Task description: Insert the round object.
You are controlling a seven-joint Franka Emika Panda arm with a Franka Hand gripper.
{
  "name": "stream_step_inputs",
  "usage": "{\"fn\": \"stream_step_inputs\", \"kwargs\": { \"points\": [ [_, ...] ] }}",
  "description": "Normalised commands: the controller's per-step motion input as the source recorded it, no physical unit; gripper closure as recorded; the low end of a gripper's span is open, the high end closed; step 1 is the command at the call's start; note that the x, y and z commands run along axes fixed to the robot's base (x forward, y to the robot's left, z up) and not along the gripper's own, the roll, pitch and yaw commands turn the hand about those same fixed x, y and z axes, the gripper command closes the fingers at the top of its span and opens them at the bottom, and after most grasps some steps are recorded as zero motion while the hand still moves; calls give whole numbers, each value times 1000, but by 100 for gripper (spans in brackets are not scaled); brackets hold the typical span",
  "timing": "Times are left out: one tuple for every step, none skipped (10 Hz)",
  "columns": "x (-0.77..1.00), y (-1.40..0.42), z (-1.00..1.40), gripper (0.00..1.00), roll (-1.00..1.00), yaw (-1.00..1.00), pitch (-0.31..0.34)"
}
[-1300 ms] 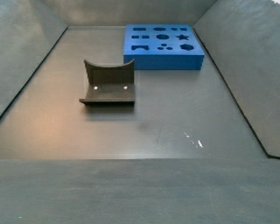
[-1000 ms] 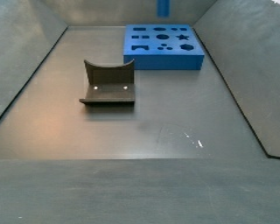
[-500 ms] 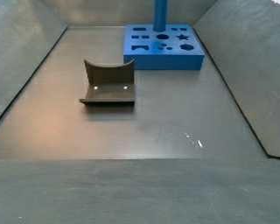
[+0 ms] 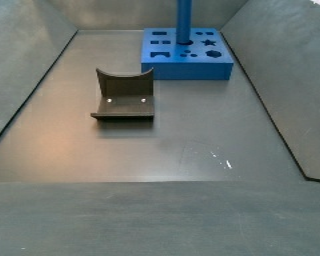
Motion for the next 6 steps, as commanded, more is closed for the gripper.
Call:
{"fn": "stream_step_inputs", "kwargs": {
  "points": [
    [-77,0,-234,100,0,-83,0],
    [-243,0,-191,100,14,-89,-7],
    [-297,0,-171,100,10,-111,-34],
    [-297,0,-194,100,0,-109,-53],
    [-314,0,-240,100,0,-97,-64],
    [0,0,-389,100,0,-57,-49]
  ]
}}
